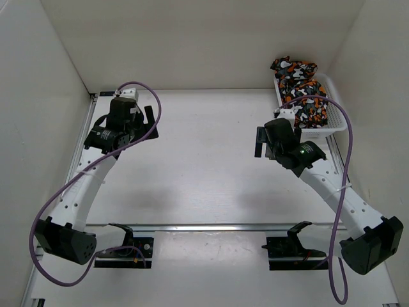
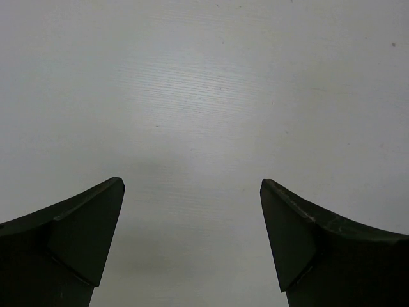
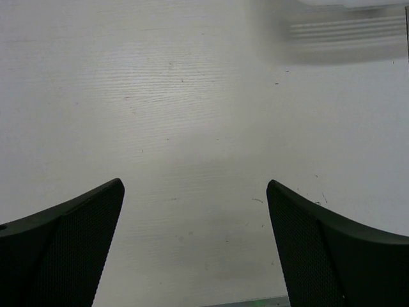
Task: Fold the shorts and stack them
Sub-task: Grab the shorts from the pile
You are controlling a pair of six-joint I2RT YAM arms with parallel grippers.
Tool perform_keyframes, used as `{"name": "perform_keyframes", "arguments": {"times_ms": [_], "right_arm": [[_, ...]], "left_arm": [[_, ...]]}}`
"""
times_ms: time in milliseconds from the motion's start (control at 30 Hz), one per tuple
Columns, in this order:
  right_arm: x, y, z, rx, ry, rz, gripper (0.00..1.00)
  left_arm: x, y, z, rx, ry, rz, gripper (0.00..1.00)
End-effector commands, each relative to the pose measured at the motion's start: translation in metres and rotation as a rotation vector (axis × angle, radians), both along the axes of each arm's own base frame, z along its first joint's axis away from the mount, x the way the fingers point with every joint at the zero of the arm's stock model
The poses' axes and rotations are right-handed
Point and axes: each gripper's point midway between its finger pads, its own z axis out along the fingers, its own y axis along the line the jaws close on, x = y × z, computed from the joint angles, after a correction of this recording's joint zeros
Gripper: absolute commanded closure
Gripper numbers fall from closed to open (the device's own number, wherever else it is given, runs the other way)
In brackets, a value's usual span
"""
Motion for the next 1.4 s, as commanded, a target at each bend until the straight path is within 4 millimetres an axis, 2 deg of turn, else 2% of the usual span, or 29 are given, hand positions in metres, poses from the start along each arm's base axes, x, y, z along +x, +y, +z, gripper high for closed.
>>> {"name": "perform_keyframes", "arguments": {"times_ms": [0,267,400,467,500,567,633,667,700,767,800,833,867,900,933,967,1000,1033,1067,1100,1133,1167,1200,1233,1267,1333,1367], "right_arm": [[0.002,-0.003,0.011,-0.007,-0.024,-0.027,0.03],[0.011,-0.014,0.024,-0.022,-0.079,-0.127,0.0],[0.024,-0.01,0.029,-0.06,-0.08,-0.106,0.0],[0.034,-0.001,0.039,-0.062,-0.097,-0.043,0.0],[0.04,0.001,0.038,-0.08,-0.092,-0.031,0.0],[0.052,-0.004,0.05,-0.089,-0.113,-0.058,0.0],[0.066,-0.013,0.045,-0.07,-0.081,-0.072,0.02],[0.075,-0.015,0.054,-0.03,-0.092,-0.086,0.02],[0.089,-0.032,0.046,-0.016,-0.061,-0.13,0.02],[0.104,-0.036,0.04,0.075,-0.014,-0.125,0.01],[0.124,-0.057,0.041,0.111,-0.015,-0.191,0.01],[0.131,-0.067,0.041,0.131,-0.003,-0.221,0.01],[0.141,-0.076,0.025,0.144,0.048,-0.254,0.01],[0.157,-0.09,0.038,0.211,0.018,-0.284,0.01],[0.166,-0.096,0.037,0.242,0.019,-0.292,0.01],[0.176,-0.101,0.019,0.26,0.067,-0.313,0.02],[0.188,-0.115,0.029,0.282,0.041,-0.342,0.02],[0.198,-0.121,0.027,0.291,0.036,-0.363,0.02],[0.209,-0.13,0.005,0.291,0.088,-0.384,0.02],[0.215,-0.135,-0.002,0.29,0.103,-0.396,0.02],[0.231,-0.137,0.013,0.295,0.063,-0.39,0.02],[0.243,-0.144,-0.014,0.296,0.115,-0.407,0.02],[0.248,-0.151,-0.022,0.288,0.136,-0.414,0.02],[0.264,-0.151,-0.008,0.3,0.089,-0.4,0.02],[0.275,-0.158,-0.035,0.298,0.125,-0.416,0.02],[0.29,-0.158,-0.048,0.305,0.126,-0.409,0.02],[0.304,-0.164,-0.059,0.325,0.114,-0.421,0.05]], "left_arm": [[-0.006,-0.007,0.015,-0.027,-0.049,-0.059,0.01],[-0.008,-0.005,0.024,-0.036,-0.077,-0.047,0.01],[-0.009,-0.005,0.032,-0.042,-0.098,-0.047,0.01],[-0.009,-0.006,0.036,-0.05,-0.105,-0.054,0.01],[-0.009,-0.006,0.036,-0.05,-0.105,-0.054,0.01],[-0.008,-0.006,0.04,-0.036,-0.115,-0.066,0.01],[-0.008,-0.003,0.04,-0.027,-0.117,-0.053,0.01],[-0.006,-0.004,0.042,-0.03,-0.128,-0.053,0.01],[-0.007,-0.007,0.042,-0.042,-0.124,-0.071,0.01],[-0.007,-0.007,0.038,-0.04,-0.116,-0.071,0.01],[-0.008,-0.007,0.034,-0.038,-0.107,-0.071,0.01],[-0.008,-0.007,0.034,-0.046,-0.106,-0.065,0.01],[-0.007,-0.008,0.027,-0.048,-0.086,-0.059,0.01],[-0.007,-0.01,0.027,-0.065,-0.082,-0.073,0.01],[-0.005,-0.01,0.022,-0.071,-0.066,-0.075,0.01],[-0.001,-0.013,0.014,-0.072,-0.039,-0.083,0.01],[0.001,-0.01,0.011,-0.068,-0.024,-0.073,0.01],[0.002,-0.013,0.007,-0.071,-0.009,-0.081,0.01],[0.004,-0.01,0.005,-0.068,0.006,-0.072,0.01],[0.008,-0.011,0.001,-0.065,0.018,-0.071,0.01],[0.01,-0.01,-0.002,-0.057,0.025,-0.064,0.01],[0.013,-0.009,0.0,-0.052,0.022,-0.057,0.01],[0.017,-0.008,-0.003,-0.044,0.03,-0.049,0.01],[0.019,-0.003,-0.006,-0.037,0.037,-0.032,0.01],[0.022,-0.004,-0.004,-0.037,0.034,-0.032,0.01],[0.031,0.0,-0.007,-0.027,0.045,-0.013,0.01],[0.034,-0.001,-0.005,-0.019,0.042,-0.02,0.01]]}}
